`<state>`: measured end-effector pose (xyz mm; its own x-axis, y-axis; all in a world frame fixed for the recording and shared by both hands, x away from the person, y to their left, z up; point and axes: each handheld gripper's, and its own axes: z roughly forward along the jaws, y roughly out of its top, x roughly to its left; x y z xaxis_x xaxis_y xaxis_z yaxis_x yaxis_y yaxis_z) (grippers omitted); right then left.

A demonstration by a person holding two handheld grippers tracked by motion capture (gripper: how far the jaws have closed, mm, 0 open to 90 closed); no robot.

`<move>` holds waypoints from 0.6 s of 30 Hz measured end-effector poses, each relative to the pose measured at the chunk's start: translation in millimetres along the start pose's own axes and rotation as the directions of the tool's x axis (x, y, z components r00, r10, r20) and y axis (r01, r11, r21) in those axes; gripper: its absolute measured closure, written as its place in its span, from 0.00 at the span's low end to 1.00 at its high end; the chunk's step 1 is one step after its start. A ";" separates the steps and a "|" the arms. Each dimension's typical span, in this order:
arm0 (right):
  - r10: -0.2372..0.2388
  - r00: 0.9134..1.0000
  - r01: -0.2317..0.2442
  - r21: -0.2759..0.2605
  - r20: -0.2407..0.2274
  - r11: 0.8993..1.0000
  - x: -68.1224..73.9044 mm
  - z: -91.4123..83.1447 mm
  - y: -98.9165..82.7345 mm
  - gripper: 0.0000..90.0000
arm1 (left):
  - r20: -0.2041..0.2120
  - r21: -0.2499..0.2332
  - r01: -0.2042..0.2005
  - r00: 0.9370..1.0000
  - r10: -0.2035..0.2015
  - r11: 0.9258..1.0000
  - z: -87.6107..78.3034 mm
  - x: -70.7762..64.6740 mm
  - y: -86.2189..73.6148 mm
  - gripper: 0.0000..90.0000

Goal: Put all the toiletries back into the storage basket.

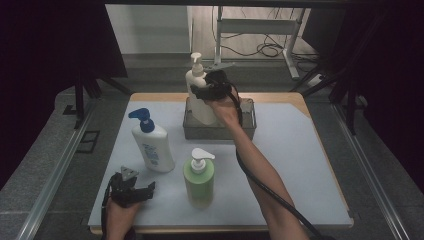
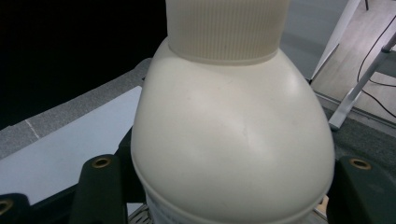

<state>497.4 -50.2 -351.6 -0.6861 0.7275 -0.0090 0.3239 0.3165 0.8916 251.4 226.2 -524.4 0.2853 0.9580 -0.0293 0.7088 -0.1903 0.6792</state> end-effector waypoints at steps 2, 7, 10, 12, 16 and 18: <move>0.002 1.000 -0.002 0.001 -0.003 1.000 1.1 4.8 -1.3 0.42 | 0.001 0.001 0.000 1.000 0.000 1.000 0.0 0.1 0.0 0.12; 0.011 1.000 -0.011 0.000 -0.012 1.000 3.4 14.7 -3.8 0.42 | 0.001 0.000 -0.001 1.000 0.001 1.000 0.0 0.1 0.0 0.12; 0.001 1.000 -0.001 0.004 -0.007 1.000 6.0 19.6 -6.0 0.42 | 0.000 0.000 -0.001 1.000 0.001 1.000 0.0 0.1 0.0 0.12; -0.006 1.000 0.006 0.009 -0.004 1.000 7.6 21.9 -8.0 0.42 | 0.001 0.000 0.000 1.000 0.000 1.000 0.0 0.1 0.0 0.12; -0.006 1.000 0.006 0.014 0.005 1.000 8.6 24.9 -13.0 0.42 | 0.000 0.000 -0.001 1.000 0.001 1.000 0.0 0.1 0.0 0.12; 0.000 1.000 0.000 0.017 0.006 1.000 8.4 25.9 -15.0 0.42 | 0.001 0.000 -0.001 1.000 0.001 1.000 0.0 0.0 0.0 0.12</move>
<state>503.7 -33.1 -376.7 -0.6822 0.7311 -0.0121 0.3348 0.3270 0.8837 251.4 226.3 -524.5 0.2861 0.9577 -0.0293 0.7085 -0.1909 0.6794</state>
